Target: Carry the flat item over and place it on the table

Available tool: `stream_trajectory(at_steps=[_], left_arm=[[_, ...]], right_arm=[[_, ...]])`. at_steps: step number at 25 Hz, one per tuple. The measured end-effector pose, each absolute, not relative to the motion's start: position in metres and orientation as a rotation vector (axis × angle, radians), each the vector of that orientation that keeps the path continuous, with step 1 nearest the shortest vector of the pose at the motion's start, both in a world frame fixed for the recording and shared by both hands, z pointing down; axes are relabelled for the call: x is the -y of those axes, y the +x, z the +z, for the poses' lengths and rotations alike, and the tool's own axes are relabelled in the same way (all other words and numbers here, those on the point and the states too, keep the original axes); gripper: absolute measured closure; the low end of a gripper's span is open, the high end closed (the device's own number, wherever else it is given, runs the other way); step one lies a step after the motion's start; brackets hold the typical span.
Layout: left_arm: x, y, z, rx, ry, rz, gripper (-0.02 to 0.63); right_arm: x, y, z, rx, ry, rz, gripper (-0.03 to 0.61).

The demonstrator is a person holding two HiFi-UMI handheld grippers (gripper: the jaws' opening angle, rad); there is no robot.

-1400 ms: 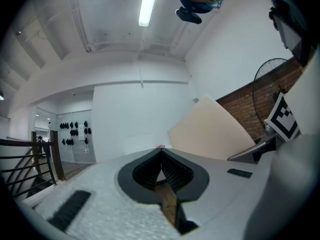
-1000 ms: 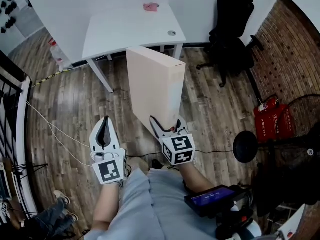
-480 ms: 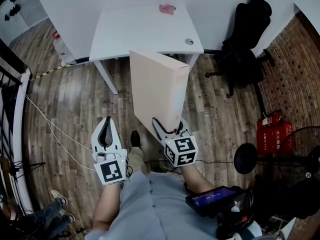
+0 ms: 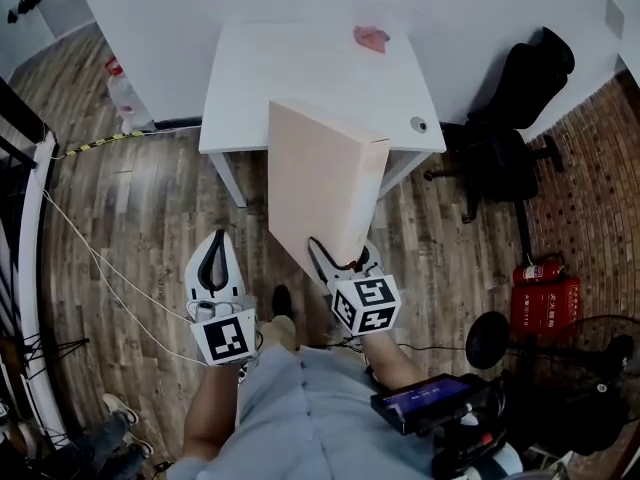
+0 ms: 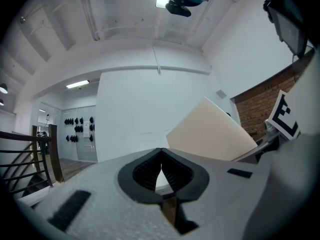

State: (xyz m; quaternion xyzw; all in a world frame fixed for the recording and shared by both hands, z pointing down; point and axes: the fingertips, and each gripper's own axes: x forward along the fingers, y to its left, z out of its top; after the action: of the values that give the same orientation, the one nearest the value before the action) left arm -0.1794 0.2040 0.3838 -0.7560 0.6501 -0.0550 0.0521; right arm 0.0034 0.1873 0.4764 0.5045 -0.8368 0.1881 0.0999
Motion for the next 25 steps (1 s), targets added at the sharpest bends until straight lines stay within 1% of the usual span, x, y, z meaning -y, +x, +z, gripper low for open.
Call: stream_trajectory(at_steps=[5,12,19,25], left_arm=[[-0.145,-0.199,0.372,-1.943,-2.319,-0.133,0.604],[-0.091,-0.204,0.36,-1.881,-2.327,-0.114,0.604],[-0.046,-0.191,0.374,-1.859,-2.369,-0.156,0.604],[0.01,-0.172,0.387,-1.797,-2.349,-0.203,0.604]], right_arm=[[-0.129,-0.019,0.463,2.468,1.52,0.524,0.291],[-0.08,-0.029,0.441,2.474,1.555,0.505,0.291],[-0.038,-0.019,0.433,2.478,1.595,0.5,0.291],[0.012,-0.001,0.443,2.476,1.617,0.517,0.291]])
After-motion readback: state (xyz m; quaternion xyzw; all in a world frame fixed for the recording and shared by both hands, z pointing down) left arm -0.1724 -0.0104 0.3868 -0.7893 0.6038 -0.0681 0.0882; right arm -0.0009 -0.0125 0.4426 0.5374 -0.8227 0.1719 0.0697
